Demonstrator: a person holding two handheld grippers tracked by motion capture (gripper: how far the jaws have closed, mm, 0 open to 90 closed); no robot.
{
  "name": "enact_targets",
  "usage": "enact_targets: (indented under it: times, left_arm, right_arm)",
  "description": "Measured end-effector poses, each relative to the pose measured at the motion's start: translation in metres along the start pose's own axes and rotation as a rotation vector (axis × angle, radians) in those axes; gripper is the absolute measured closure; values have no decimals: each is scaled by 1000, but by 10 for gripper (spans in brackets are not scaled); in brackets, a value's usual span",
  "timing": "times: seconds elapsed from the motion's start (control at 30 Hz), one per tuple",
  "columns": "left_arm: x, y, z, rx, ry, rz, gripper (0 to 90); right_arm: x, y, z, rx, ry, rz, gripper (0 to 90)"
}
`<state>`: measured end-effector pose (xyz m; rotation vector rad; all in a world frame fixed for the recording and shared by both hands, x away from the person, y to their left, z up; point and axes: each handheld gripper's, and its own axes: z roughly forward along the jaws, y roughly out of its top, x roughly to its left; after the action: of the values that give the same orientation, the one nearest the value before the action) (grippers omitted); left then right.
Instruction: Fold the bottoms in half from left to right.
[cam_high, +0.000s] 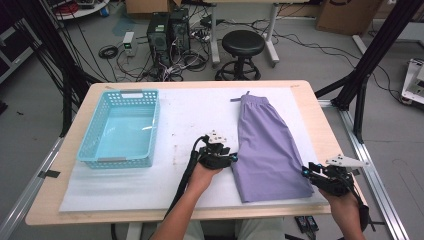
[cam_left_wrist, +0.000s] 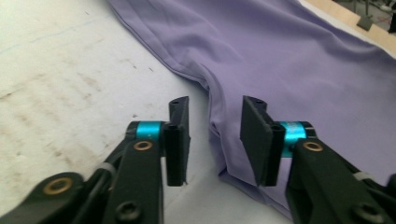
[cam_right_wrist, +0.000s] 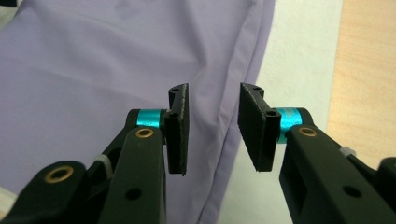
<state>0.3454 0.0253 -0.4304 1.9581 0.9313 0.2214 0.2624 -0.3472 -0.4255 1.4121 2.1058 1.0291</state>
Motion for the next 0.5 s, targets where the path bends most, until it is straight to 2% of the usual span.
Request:
enact_targets:
  times: [0.07,0.17,0.2,0.3,0.4,0.47,0.5]
  left_arm:
    - [1,0,-3,-17,5,4,580]
    - [3,-2,-6,-39,16,7,542]
    - [4,-3,-7,-46,19,8,538]
    - [6,-6,-10,-62,20,17,530]
    - [9,-8,-13,-73,25,13,530]
    - [11,-9,-15,-79,27,16,531]
    - [11,-9,-16,-83,23,13,531]
  right_arm:
    - [-2,-2,0,4,4,16,648]
    - [-2,-3,6,25,12,13,668]
    - [-2,-3,8,37,12,5,703]
    - [-4,-2,16,93,22,-6,897]
    - [-7,0,14,82,6,-8,900]
    - [-10,1,11,66,-14,-1,900]
    - [-12,1,11,68,-9,10,900]
